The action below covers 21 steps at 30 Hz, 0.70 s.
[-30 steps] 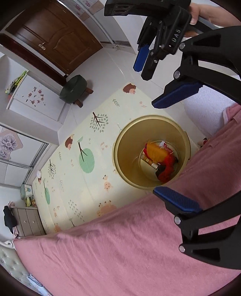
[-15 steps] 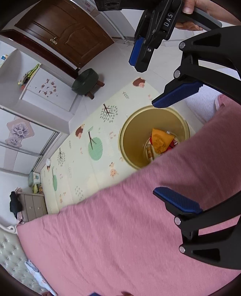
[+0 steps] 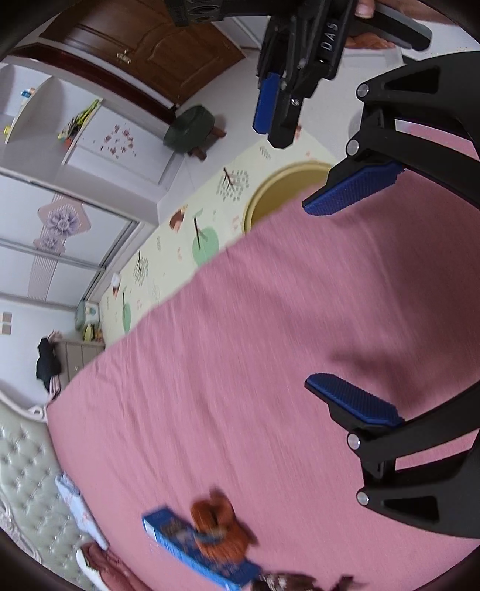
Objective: Collect trash
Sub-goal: 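Move both tools back over the bed toward the brown cord and orange sock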
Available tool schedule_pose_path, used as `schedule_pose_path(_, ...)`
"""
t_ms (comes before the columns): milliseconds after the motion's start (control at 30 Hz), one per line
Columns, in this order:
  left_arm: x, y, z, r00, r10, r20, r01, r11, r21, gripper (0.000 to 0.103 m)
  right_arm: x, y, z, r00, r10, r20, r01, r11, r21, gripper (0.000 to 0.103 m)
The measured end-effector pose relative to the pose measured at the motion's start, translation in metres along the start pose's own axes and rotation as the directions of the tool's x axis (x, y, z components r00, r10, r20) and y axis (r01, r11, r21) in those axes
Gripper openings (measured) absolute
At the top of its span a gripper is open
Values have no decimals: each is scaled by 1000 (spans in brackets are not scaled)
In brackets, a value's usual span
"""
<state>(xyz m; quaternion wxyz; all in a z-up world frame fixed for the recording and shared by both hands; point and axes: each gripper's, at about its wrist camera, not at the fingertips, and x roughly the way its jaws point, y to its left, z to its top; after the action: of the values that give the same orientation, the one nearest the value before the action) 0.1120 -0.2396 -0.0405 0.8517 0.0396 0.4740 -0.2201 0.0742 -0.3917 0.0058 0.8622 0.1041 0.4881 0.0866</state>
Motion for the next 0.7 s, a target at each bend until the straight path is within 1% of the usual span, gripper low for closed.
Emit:
schedule_pose_path(167,-16,32,-16,997,77,13,-77,997,-16,87,17,39,6,999,44,-23,-45,997,-59,42)
schedule_pose_path(367,-38,78,-30,989,146,25,-144,987,-76,88,34,86,17,995,93,-36,-97,989,-115,43)
schedule_pose_path(500,-53,110,-36,981,193,31,-187,975,-123,88,46,111,24,993,107,-46,-113,982,-153,45)
schedule_pose_path(567,-60,124,-40,975,220,36,-213,966,-147,89,54,124,27,992,115,-58,-124,977,-171,45)
schedule_pose_path(700,-69,157,-50,954,298,24,-288,938,-194,90,70,144,33,987,137,-80,-150,970,-189,45)
